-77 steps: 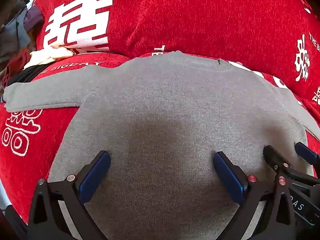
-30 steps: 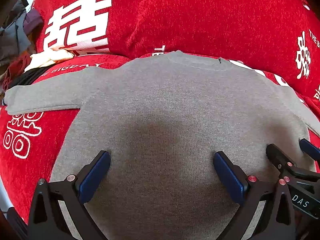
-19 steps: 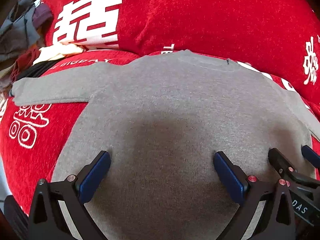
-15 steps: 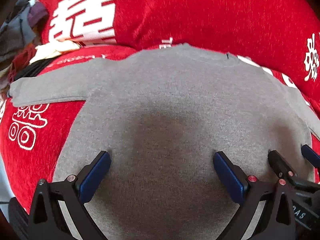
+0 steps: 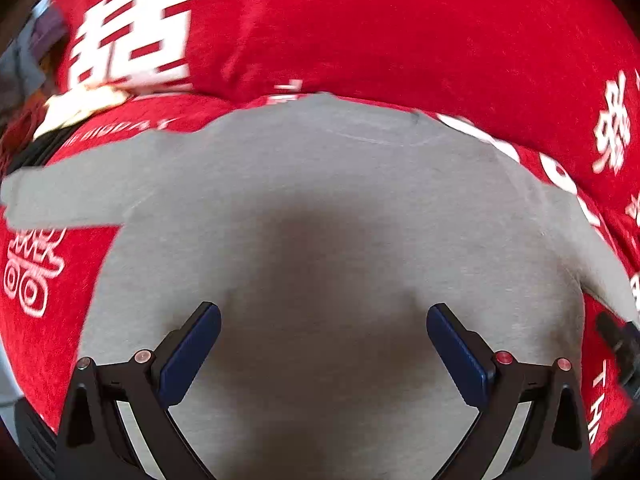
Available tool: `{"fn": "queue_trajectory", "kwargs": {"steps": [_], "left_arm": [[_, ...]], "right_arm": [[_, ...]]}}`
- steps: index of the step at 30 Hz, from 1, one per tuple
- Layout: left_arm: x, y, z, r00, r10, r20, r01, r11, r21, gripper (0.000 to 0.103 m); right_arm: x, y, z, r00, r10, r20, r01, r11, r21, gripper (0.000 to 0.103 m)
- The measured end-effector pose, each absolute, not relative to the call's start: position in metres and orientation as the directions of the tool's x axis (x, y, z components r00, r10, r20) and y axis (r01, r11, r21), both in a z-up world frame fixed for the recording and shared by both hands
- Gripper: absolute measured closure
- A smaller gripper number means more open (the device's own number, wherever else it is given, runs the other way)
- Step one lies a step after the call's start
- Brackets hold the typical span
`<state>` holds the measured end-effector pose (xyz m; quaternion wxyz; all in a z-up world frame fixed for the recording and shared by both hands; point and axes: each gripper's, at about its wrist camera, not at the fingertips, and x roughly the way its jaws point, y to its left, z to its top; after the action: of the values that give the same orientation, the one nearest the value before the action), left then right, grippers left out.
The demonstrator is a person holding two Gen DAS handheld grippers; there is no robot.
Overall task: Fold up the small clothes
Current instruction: 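Grasp the sweater sleeve with the right gripper and lift it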
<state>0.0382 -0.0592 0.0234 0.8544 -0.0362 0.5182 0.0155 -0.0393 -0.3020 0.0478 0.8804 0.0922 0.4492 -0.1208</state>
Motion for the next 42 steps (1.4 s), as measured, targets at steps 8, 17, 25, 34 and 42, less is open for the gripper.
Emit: {"fn": "queue_trajectory", "kwargs": {"steps": [8,17,25,34,42], "left_arm": [[0.065,-0.138,0.023,0.424,-0.065,-0.903,0.081,0.996,-0.033,0.000],[0.097,-0.186,0.013,0.394,-0.053,-0.917,0.126,0.992,-0.003,0.000],[0.150,-0.202,0.017,0.414,-0.039,-0.909,0.055,0.998,-0.018,0.000],[0.160,-0.265,-0.001,0.385,-0.036,-0.922,0.144,0.989,0.021,0.000],[0.134,-0.252,0.018,0.433,-0.056,-0.899,0.135,0.991,0.003,0.000]], "right_arm": [[-0.071,-0.470,0.025,0.450,-0.232,-0.862,0.643,0.755,0.133,0.001],[-0.046,-0.552,0.012,0.479,-0.229,-0.847,0.695,0.689,0.206,0.005],[-0.053,-0.564,0.036,0.624,-0.221,-0.750,0.620,0.723,0.303,0.096],[-0.081,-0.568,0.012,0.605,-0.187,-0.774,0.644,0.687,0.338,0.096],[-0.084,-0.573,0.014,0.657,-0.128,-0.743,0.601,0.684,0.414,0.022]]}}
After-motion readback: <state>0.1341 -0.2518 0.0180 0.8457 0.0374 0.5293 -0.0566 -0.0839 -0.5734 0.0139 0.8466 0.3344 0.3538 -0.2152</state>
